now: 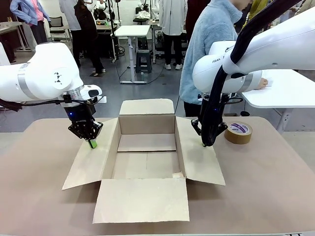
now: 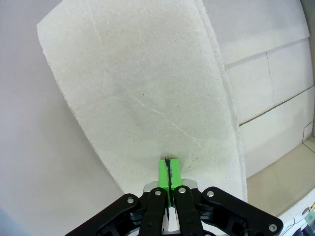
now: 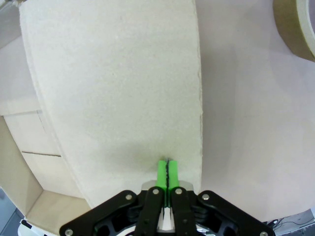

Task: Wrap the clocks to prevent damage.
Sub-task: Once the human has placed the objects inside and stepped back, release both hands from the side flaps of the Package Box.

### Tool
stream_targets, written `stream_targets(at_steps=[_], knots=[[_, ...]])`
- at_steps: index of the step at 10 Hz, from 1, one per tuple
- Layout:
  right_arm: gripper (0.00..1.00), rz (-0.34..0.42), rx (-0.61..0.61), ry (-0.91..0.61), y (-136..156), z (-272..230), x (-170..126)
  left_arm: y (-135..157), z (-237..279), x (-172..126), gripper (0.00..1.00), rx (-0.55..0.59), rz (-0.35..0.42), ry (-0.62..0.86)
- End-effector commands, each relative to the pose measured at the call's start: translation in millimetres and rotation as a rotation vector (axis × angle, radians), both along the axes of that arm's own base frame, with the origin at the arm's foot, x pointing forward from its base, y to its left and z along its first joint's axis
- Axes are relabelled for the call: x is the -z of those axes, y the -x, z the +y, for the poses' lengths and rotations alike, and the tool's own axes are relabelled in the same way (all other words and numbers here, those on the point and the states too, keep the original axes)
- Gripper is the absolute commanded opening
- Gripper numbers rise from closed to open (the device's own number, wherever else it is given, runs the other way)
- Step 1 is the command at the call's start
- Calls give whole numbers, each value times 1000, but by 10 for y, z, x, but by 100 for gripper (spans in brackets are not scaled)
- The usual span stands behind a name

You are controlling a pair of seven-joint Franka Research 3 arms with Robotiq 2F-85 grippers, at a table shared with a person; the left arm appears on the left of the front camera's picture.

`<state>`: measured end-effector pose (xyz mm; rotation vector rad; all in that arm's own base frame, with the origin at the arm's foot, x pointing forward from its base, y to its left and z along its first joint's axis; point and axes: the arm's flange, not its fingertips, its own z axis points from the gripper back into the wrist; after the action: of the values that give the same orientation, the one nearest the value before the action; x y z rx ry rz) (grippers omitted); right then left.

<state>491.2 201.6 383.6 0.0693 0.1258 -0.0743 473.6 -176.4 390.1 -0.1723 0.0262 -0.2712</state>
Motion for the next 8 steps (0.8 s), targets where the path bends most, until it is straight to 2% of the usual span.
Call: stream_targets(at_steps=[1,8], knots=[[0,1,6,1,5,11,-12,13,8,16,0,1,1,-3],[0,1,6,1,5,11,-12,13,8,16,0,1,1,-3]])
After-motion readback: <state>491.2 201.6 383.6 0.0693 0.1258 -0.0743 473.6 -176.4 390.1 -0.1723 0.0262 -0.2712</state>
